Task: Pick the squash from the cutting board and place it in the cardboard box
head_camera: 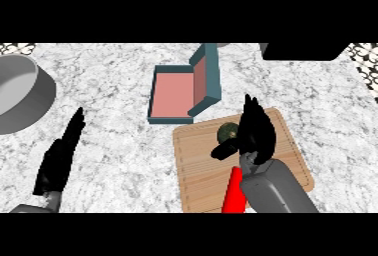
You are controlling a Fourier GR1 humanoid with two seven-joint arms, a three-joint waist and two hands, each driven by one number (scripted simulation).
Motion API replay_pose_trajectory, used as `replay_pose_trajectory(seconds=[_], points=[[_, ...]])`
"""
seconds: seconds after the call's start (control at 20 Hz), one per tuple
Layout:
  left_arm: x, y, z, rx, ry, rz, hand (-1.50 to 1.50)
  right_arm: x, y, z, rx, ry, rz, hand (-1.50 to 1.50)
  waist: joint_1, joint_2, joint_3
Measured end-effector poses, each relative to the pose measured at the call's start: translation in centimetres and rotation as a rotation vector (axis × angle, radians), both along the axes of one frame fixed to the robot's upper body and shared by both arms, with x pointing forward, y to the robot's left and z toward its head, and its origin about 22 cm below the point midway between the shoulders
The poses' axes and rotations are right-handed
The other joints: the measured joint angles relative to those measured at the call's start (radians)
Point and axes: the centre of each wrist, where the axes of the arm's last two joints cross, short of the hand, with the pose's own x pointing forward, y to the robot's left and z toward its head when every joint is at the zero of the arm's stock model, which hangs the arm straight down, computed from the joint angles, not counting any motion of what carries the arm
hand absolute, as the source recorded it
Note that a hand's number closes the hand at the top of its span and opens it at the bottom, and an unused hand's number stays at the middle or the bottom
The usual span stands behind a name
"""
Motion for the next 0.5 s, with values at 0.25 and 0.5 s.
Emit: replay_pose_trajectory(seconds=[0.25,0.5], points=[[0.02,0.58,0.77,0.004,0.000,-0.002,0.00,0.09,0.13,-0.46,-0.011,0.044,-0.009,-1.50,0.001,0.000,0.000],[0.38,0.96,-0.01,0.003,0.002,0.001,0.00,0.08,0.01,-0.60,-0.012,0.060,-0.014,-1.50,-0.003,0.001,0.001]])
